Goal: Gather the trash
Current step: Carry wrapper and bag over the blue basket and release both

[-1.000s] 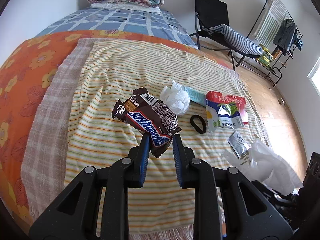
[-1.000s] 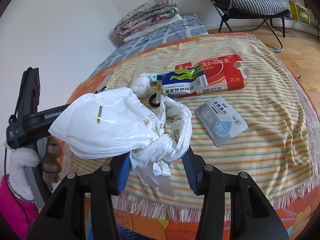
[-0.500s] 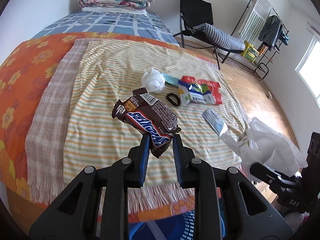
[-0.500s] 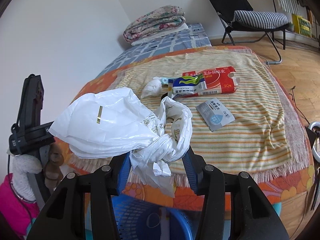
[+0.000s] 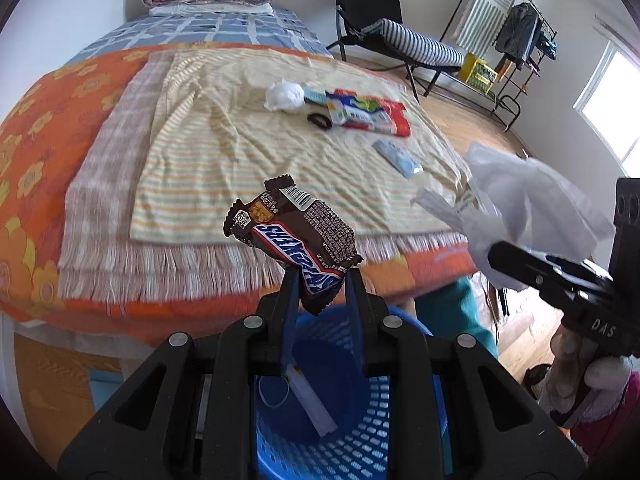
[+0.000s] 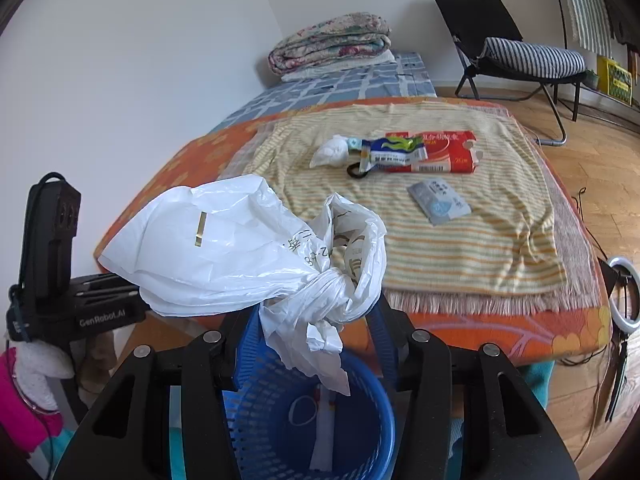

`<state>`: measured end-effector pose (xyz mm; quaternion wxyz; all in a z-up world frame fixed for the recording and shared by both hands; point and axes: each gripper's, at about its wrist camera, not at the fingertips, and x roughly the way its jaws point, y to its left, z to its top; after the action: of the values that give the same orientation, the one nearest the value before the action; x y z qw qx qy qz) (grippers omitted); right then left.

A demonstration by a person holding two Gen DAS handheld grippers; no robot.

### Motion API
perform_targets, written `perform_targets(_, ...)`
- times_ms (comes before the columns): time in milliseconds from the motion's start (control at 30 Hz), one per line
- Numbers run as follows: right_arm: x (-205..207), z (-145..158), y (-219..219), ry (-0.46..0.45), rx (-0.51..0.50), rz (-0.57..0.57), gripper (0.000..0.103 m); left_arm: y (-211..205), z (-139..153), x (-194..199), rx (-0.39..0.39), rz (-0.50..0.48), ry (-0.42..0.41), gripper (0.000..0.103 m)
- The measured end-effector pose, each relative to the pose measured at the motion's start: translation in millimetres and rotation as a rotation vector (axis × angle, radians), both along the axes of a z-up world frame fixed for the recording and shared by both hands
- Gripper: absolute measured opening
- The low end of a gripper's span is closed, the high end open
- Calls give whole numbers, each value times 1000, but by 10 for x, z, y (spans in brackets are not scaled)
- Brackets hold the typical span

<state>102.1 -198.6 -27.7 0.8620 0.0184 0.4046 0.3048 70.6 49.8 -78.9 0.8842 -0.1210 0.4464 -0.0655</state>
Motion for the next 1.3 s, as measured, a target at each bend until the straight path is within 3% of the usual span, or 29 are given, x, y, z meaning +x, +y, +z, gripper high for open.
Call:
perform_targets(600, -429, -411, -77, 88, -68, 18, 49, -305, -448, -515, 4, -77, 108, 22)
perform_targets(1300, -532, -693, -56, 173, -116, 23, 53, -447, -652, -590, 12, -132, 184, 26)
